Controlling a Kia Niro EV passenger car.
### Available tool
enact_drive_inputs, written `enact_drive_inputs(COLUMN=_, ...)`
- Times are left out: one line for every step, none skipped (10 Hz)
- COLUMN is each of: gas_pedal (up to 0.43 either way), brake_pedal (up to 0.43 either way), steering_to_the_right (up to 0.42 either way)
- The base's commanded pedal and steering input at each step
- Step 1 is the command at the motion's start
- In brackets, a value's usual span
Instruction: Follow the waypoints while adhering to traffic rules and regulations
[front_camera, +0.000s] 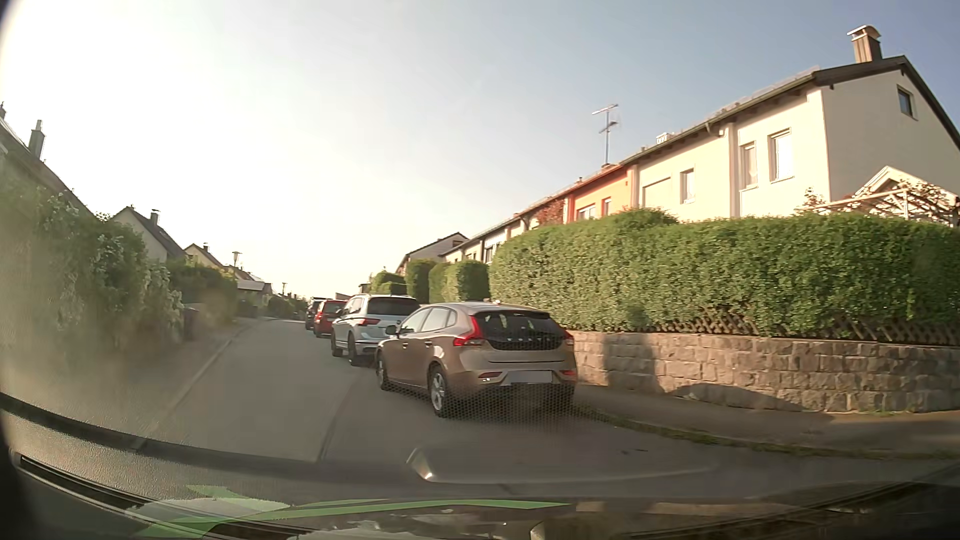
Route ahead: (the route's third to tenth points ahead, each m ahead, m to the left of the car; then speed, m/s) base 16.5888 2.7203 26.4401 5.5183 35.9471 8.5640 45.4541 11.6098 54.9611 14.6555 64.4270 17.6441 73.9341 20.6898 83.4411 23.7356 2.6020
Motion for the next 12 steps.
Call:
enact_drive_inputs(gas_pedal=0.169, brake_pedal=0.0, steering_to_the_right=-0.676)
enact_drive_inputs(gas_pedal=0.169, brake_pedal=0.0, steering_to_the_right=-0.651)
enact_drive_inputs(gas_pedal=0.169, brake_pedal=0.0, steering_to_the_right=-0.616)
enact_drive_inputs(gas_pedal=0.169, brake_pedal=0.0, steering_to_the_right=-0.564)
enact_drive_inputs(gas_pedal=0.169, brake_pedal=0.0, steering_to_the_right=-0.505)
enact_drive_inputs(gas_pedal=0.157, brake_pedal=0.0, steering_to_the_right=-0.442)
enact_drive_inputs(gas_pedal=0.157, brake_pedal=0.0, steering_to_the_right=-0.358)
enact_drive_inputs(gas_pedal=0.15, brake_pedal=0.0, steering_to_the_right=-0.268)
enact_drive_inputs(gas_pedal=0.118, brake_pedal=0.0, steering_to_the_right=-0.179)
enact_drive_inputs(gas_pedal=0.118, brake_pedal=0.0, steering_to_the_right=-0.138)
enact_drive_inputs(gas_pedal=0.118, brake_pedal=0.0, steering_to_the_right=-0.098)
enact_drive_inputs(gas_pedal=0.118, brake_pedal=0.0, steering_to_the_right=-0.072)
